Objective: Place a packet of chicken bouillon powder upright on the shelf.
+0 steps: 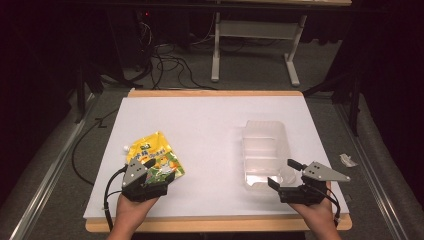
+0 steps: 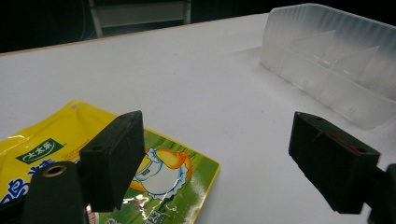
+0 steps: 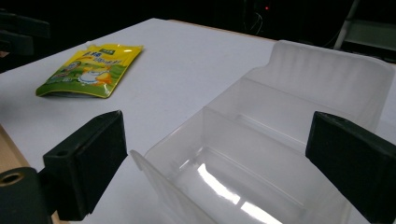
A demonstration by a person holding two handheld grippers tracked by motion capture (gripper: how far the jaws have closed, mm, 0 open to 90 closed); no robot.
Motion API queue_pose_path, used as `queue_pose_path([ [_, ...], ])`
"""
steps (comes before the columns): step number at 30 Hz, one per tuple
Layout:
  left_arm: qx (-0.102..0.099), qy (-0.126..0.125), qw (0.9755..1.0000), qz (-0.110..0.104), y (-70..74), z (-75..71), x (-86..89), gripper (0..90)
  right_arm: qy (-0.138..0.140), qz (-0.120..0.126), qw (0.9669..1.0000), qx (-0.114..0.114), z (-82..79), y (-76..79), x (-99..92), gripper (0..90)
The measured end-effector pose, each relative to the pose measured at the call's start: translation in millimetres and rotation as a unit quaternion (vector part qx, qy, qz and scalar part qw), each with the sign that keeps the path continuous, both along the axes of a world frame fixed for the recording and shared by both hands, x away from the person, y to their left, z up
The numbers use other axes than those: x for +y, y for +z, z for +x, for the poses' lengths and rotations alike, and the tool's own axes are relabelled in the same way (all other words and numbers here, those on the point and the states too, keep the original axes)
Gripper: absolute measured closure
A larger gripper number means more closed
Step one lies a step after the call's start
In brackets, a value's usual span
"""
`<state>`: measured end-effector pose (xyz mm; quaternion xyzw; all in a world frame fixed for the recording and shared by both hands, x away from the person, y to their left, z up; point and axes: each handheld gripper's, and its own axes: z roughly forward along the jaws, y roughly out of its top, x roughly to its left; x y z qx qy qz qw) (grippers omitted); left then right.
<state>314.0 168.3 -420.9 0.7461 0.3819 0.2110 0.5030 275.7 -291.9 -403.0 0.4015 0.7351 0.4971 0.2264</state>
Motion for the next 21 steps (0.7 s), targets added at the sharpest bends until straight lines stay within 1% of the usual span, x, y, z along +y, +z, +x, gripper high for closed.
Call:
queue_pose_path([
  [1,-0.008,0.005,0.9999,0.006,0.7,-1.0,-0.3,16.2,-0.004,-0.002,1.0000,-0.001,0.8,0.4,-2.5,5.1],
  [2,-0.008,0.005,0.9999,0.006,0.7,-1.0,-0.3,15.5,-0.004,-0.002,1.0000,-0.001,0.8,0.4,-2.5,5.1],
  [3,-0.013,0.009,0.9998,0.012,0.6,-1.8,-0.1,14.7,-0.006,-0.005,1.0000,-0.002,1.3,0.4,-3.9,4.7],
  [6,-0.014,0.011,0.9998,0.013,0.2,-1.7,0.2,11.9,-0.007,-0.005,1.0000,-0.002,0.4,0.9,-3.2,4.7],
  [8,-0.010,0.011,0.9998,0.013,-0.1,-1.4,1.0,11.0,-0.007,-0.009,0.9999,-0.005,-0.3,1.7,-1.3,4.7],
  [10,-0.009,0.010,0.9998,0.016,0.3,-1.6,2.4,10.6,-0.005,-0.011,0.9999,-0.004,-0.7,1.8,0.7,4.7],
  [13,-0.010,0.013,0.9998,0.011,2.1,-1.7,4.5,10.2,-0.005,-0.012,0.9999,-0.004,0.4,0.4,0.1,4.7],
  [18,-0.010,0.010,0.9998,0.012,1.9,-0.6,4.1,10.1,-0.012,-0.010,0.9999,0.005,0.2,-1.0,-3.3,4.7],
  [21,-0.010,0.009,0.9998,0.014,1.5,-0.3,3.9,10.1,-0.010,-0.012,0.9999,0.000,0.4,-0.4,-3.3,4.6],
])
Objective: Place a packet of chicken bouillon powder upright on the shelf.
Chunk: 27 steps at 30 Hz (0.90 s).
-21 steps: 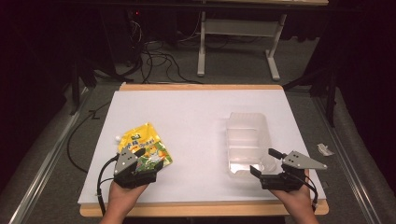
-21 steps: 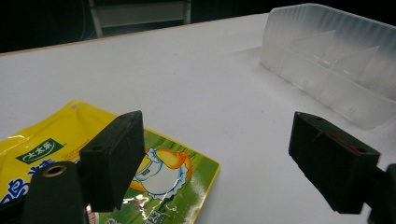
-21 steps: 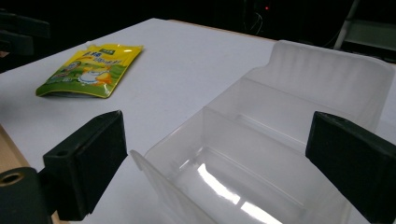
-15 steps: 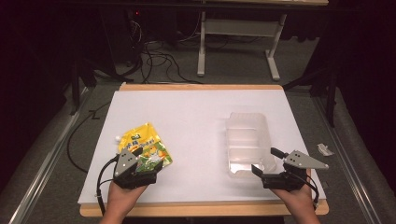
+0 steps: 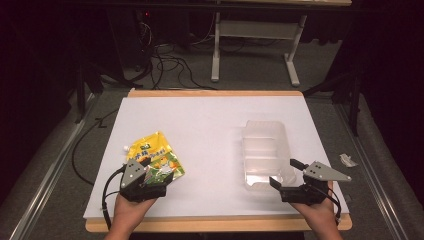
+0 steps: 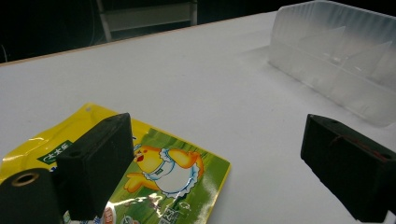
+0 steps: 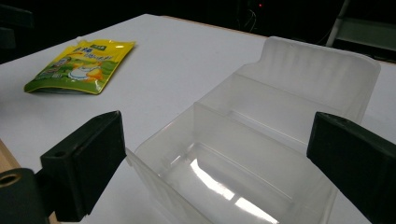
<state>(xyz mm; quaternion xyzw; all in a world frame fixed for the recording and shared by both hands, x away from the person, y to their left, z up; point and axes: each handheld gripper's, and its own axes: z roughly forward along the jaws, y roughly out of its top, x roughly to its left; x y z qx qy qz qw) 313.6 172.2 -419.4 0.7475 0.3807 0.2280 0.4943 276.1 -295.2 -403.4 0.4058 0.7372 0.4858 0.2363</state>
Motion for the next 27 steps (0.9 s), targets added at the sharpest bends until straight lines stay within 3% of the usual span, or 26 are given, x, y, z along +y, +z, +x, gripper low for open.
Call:
queue_pose_path([
  [9,0.011,0.006,0.9999,0.000,-2.9,5.1,6.0,10.9,0.002,-0.001,1.0000,0.003,0.0,-0.6,0.5,5.2],
  [15,0.032,0.032,0.9990,0.001,-12.1,17.5,20.7,11.8,0.006,-0.002,0.9999,0.009,0.7,-1.7,1.3,5.4],
  [27,0.074,0.085,0.9935,-0.015,-28.8,39.7,55.4,12.1,0.008,-0.004,0.9999,0.014,2.6,-4.4,2.8,6.3],
])
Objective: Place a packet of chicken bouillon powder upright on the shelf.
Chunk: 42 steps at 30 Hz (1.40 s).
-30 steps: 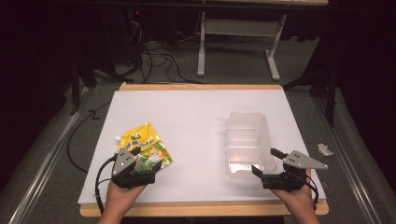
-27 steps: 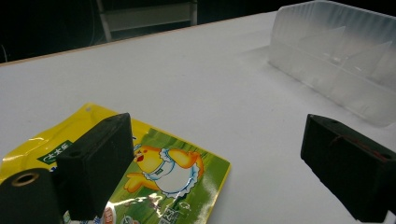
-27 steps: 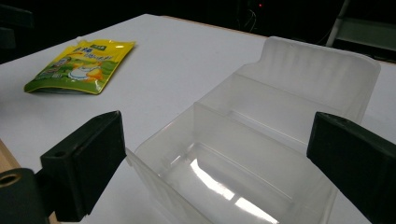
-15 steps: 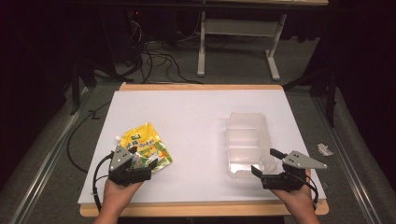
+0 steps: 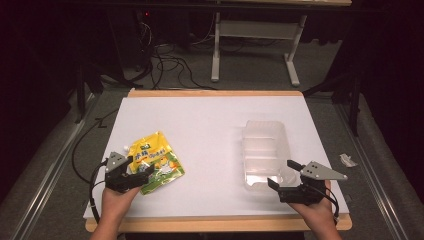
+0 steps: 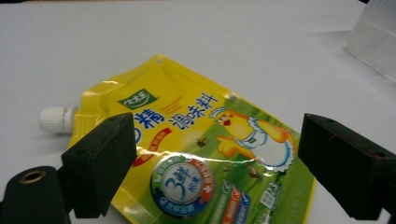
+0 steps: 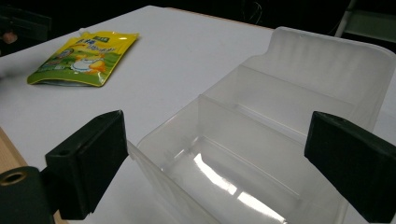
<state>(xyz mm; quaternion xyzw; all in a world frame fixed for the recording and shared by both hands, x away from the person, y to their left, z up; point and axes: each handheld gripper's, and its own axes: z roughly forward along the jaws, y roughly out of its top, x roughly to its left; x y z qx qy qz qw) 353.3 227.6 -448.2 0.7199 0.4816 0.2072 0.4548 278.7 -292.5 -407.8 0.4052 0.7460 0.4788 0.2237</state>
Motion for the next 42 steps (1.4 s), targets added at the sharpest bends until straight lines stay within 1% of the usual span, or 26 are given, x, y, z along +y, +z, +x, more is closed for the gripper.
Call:
queue_pose_path([
  [2,0.001,0.007,1.0000,-0.001,-1.5,2.4,3.6,12.3,0.001,-0.001,1.0000,0.000,0.3,-0.3,-0.1,6.5],
  [8,0.019,0.028,0.9994,-0.011,-9.3,11.7,17.0,12.3,0.003,-0.002,1.0000,0.001,1.5,-1.5,0.3,6.9],
  [10,0.027,0.038,0.9987,-0.021,-12.4,15.5,21.7,12.3,0.004,-0.002,1.0000,0.002,1.7,-1.7,0.3,7.1],
  [11,0.035,0.049,0.9976,-0.035,-15.0,19.5,27.2,12.5,0.005,-0.002,1.0000,0.002,2.1,-2.0,0.4,7.2],
  [12,0.035,0.049,0.9976,-0.035,-15.0,19.5,27.2,12.8,0.005,-0.002,1.0000,0.002,2.1,-2.0,0.4,7.2],
  [13,0.040,0.058,0.9961,-0.053,-16.8,22.4,31.3,13.4,0.005,-0.001,1.0000,0.004,2.7,-2.7,1.2,7.3],
  [14,0.044,0.061,0.9952,-0.063,-17.8,24.3,34.0,13.4,0.005,-0.001,1.0000,0.004,2.7,-2.7,1.2,7.3],
  [15,0.054,0.072,0.9923,-0.085,-20.7,28.9,39.3,14.1,0.004,0.000,1.0000,0.008,3.0,-3.2,2.5,7.4],
  [16,0.054,0.072,0.9923,-0.085,-20.7,28.9,39.3,14.5,0.004,0.000,1.0000,0.008,3.0,-3.2,2.5,7.4],
  [19,0.070,0.085,0.9896,-0.093,-25.7,35.5,46.1,15.1,0.006,-0.004,0.9999,0.008,4.0,-4.0,3.6,7.5],
  [20,0.070,0.085,0.9896,-0.093,-25.7,35.5,46.1,15.2,0.006,-0.004,0.9999,0.008,4.0,-4.0,3.6,7.5],
  [21,0.079,0.091,0.9869,-0.108,-29.2,40.7,51.6,15.8,0.006,-0.003,0.9999,0.009,4.3,-4.3,3.7,7.6],
  [22,0.088,0.093,0.9852,-0.114,-31.2,43.4,53.9,16.3,0.004,-0.003,0.9999,0.010,4.2,-4.5,3.6,7.6],
  [23,0.088,0.093,0.9852,-0.114,-31.2,43.4,53.9,16.8,0.004,-0.003,0.9999,0.010,4.2,-4.5,3.6,7.6],
  [24,0.098,0.093,0.9832,-0.123,-33.4,46.1,55.2,16.8,0.005,-0.002,0.9999,0.010,4.5,-4.8,3.4,7.7],
  [25,0.107,0.093,0.9801,-0.139,-34.8,49.9,57.5,18.8,0.003,0.000,0.9999,0.012,4.6,-5.0,2.8,7.8],
  [26,0.107,0.093,0.9801,-0.139,-34.8,49.9,57.5,20.7,0.003,0.000,0.9999,0.012,4.6,-5.0,2.8,7.8],
  [27,0.117,0.095,0.9770,-0.151,-35.8,52.2,59.4,20.7,0.002,0.002,0.9999,0.013,4.5,-5.3,2.5,7.8],
  [28,0.122,0.095,0.9761,-0.153,-36.9,53.3,60.2,25.4,0.002,0.003,0.9999,0.014,4.7,-5.6,2.1,7.8],
  [30,0.131,0.088,0.9738,-0.163,-37.7,53.9,61.7,28.7,0.001,0.004,0.9999,0.015,4.8,-5.7,1.8,7.9],
  [33,0.147,0.082,0.9711,-0.169,-39.5,54.8,61.7,36.7,0.001,0.007,0.9999,0.015,5.9,-6.3,1.6,8.0],
  [35,0.148,0.083,0.9706,-0.171,-40.0,54.7,61.8,42.1,0.000,0.009,0.9998,0.016,5.7,-6.3,1.6,8.3],
  [37,0.155,0.080,0.9692,-0.174,-40.7,54.6,62.4,44.1,0.000,0.009,0.9998,0.016,5.6,-6.4,1.7,8.4],
  [39,0.162,0.077,0.9669,-0.182,-42.1,54.2,62.6,55.1,0.000,0.010,0.9998,0.018,5.1,-6.6,1.7,8.4],
  [40,0.162,0.077,0.9669,-0.182,-42.1,54.2,62.6,57.0,0.000,0.010,0.9998,0.018,5.1,-6.6,1.7,8.4],
  [42,0.167,0.078,0.9668,-0.177,-42.5,54.1,62.7,66.1,-0.001,0.012,0.9998,0.018,5.0,-6.6,1.5,8.6],
])
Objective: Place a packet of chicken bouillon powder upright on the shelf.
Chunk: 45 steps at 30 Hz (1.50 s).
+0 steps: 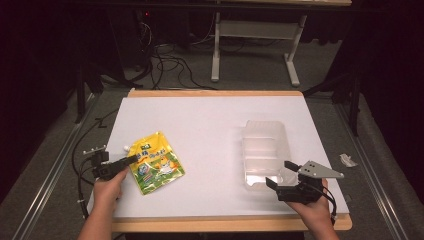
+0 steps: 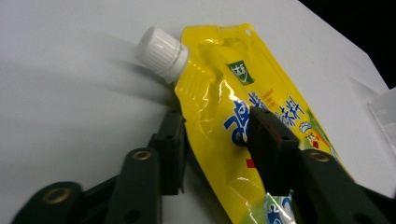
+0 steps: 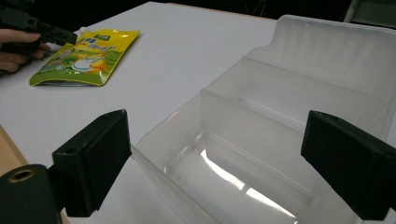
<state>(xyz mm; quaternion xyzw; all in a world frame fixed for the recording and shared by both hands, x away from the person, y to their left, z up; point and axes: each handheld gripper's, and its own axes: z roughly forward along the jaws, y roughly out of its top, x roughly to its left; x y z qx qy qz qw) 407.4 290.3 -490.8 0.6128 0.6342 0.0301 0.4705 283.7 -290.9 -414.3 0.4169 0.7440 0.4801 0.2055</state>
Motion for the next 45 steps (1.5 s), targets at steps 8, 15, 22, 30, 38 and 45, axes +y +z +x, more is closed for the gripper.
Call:
queue_pose_path([
  [8,-0.039,-0.022,0.9985,0.033,4.2,-5.8,-9.1,87.8,-0.002,0.005,1.0000,0.001,-0.2,0.1,-1.9,9.4],
  [15,-0.082,-0.022,0.9945,0.061,10.4,-15.6,-18.1,90.0,-0.004,0.009,1.0000,0.001,-0.4,0.5,-2.7,9.9],
  [22,-0.130,-0.011,0.9870,0.094,21.5,-29.0,-26.9,90.0,-0.005,0.015,0.9999,-0.001,-1.3,0.9,-6.0,10.8],
  [30,-0.195,-0.006,0.9745,0.110,42.0,-49.4,-37.6,90.0,-0.002,0.020,0.9998,-0.001,-2.5,1.6,-5.7,11.3],
  [38,-0.250,-0.014,0.9593,0.130,61.0,-71.1,-50.6,90.0,0.002,0.021,0.9998,-0.005,-4.8,2.8,-4.6,11.9],
  [45,-0.288,-0.024,0.9486,0.129,72.4,-85.4,-62.8,90.0,0.010,0.015,0.9998,-0.007,-5.5,2.9,-1.1,12.1],
])
